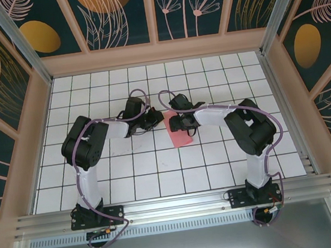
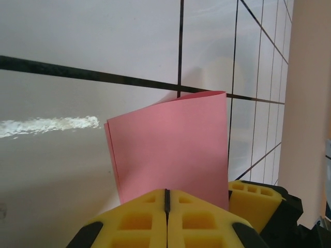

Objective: Fold a paper plane with a square sheet of paper (pick it up from the middle)
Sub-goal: Hold the square sheet of paper at the center of the table.

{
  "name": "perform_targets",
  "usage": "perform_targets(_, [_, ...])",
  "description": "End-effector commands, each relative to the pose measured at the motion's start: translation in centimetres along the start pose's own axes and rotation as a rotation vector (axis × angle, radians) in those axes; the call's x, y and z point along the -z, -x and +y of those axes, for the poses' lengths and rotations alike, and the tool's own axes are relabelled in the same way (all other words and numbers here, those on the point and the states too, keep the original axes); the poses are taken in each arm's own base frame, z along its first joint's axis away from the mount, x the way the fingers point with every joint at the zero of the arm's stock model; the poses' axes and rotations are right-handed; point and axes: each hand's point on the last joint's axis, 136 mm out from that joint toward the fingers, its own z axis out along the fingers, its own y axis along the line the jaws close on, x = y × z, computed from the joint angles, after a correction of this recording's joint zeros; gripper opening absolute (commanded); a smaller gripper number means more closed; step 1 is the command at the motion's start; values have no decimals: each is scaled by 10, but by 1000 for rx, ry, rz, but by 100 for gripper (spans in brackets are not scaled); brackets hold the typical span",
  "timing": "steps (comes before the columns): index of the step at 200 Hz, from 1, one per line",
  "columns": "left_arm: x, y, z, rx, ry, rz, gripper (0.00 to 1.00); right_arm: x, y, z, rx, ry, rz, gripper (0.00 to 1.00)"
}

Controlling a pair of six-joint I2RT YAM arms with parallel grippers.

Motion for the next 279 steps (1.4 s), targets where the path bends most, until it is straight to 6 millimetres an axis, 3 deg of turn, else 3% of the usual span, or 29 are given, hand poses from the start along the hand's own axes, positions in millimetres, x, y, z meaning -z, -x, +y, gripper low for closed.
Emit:
perform_targets(1, [-7, -3, 0, -20, 2, 27, 6, -67, -85, -12, 18, 33, 252, 67])
perform_targets(93, [-12, -6, 3, -19, 6, 53, 5, -71, -88, -15, 28, 20, 262, 68])
perform_targets(153, [-18, -10, 20, 7, 99, 75, 3, -72, -91, -16, 28, 18, 270, 67])
perform_targets(188, [-17, -14, 39, 25, 198, 78, 0, -69, -89, -14, 24, 29, 272, 67])
perform_targets(220, [-16, -19, 60, 43, 279, 85, 0, -42, -62, 6, -5, 121, 233, 67])
perform_targets(255, [-13, -22, 79, 45, 359, 85, 0, 11, -14, 25, -47, 233, 118, 70])
perform_targets(279, [-11, -25, 86, 49, 385, 87, 0, 38, 2, 31, -65, 313, 81, 72])
